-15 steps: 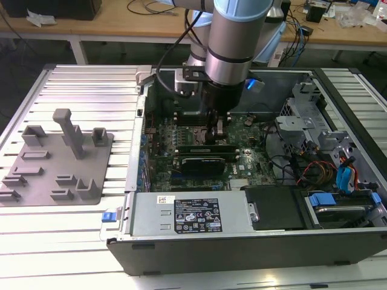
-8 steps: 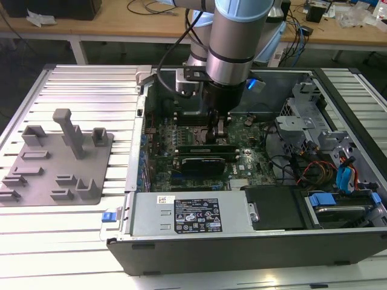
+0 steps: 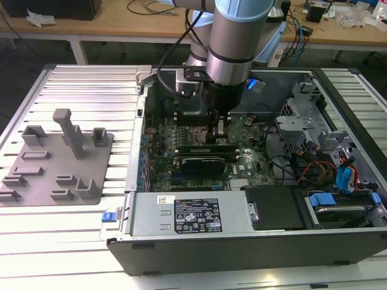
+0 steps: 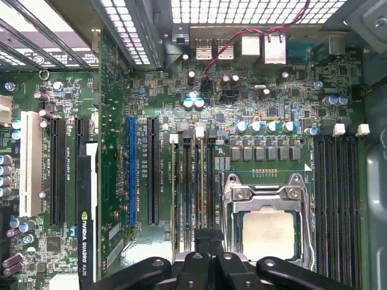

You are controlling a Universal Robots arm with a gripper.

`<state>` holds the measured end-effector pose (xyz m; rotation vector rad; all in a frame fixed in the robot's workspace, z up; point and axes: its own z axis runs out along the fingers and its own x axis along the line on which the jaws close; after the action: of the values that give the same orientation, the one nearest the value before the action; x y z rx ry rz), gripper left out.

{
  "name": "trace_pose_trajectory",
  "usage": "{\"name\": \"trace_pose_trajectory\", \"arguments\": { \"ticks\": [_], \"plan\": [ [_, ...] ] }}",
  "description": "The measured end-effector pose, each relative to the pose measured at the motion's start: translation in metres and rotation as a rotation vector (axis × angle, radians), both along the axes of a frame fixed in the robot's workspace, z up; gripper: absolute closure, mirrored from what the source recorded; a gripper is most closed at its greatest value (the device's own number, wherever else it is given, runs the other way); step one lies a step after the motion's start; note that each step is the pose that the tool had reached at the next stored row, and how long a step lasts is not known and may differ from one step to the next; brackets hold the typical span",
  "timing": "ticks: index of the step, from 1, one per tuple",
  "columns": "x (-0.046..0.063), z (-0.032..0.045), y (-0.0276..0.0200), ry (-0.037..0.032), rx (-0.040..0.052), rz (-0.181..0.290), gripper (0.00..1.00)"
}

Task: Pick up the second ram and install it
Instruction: 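Press down the second ram until it locks into place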

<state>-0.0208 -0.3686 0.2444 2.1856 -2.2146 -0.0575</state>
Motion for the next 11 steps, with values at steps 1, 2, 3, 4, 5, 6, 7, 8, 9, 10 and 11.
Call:
{"name": "trace_pose_trajectory", "arguments": {
  "ticks": [1,2,3,4,5,6,7,8,9,10,11],
  "plan": [
    [0.0,0.0,0.0,0.0,0.0,0.0,0.92],
    [0.0,0.0,0.0,0.0,0.0,0.0,0.92],
    [0.0,0.0,0.0,0.0,0.0001,0.0,0.92],
    [0.0,0.0,0.0,0.0,0.0001,0.0,0.92],
    [0.0,0.0,0.0,0.0001,0.0001,0.0,0.92],
    [0.0,0.0,0.0,0.0,0.0002,0.0,0.92],
    [0.0001,0.0,0.0,0.0,0.0002,0.0,0.92],
    [0.0001,0.0,0.0,0.0,0.0002,0.0,0.92],
    [0.0006,0.0,0.0,0.0,0.0003,0.0,0.92],
    [0.0032,0.0,0.0,0.0001,0.0003,0.0,0.92],
    [0.0077,0.0001,0.0,0.0003,0.0001,0.0,0.92]
  ]
}}
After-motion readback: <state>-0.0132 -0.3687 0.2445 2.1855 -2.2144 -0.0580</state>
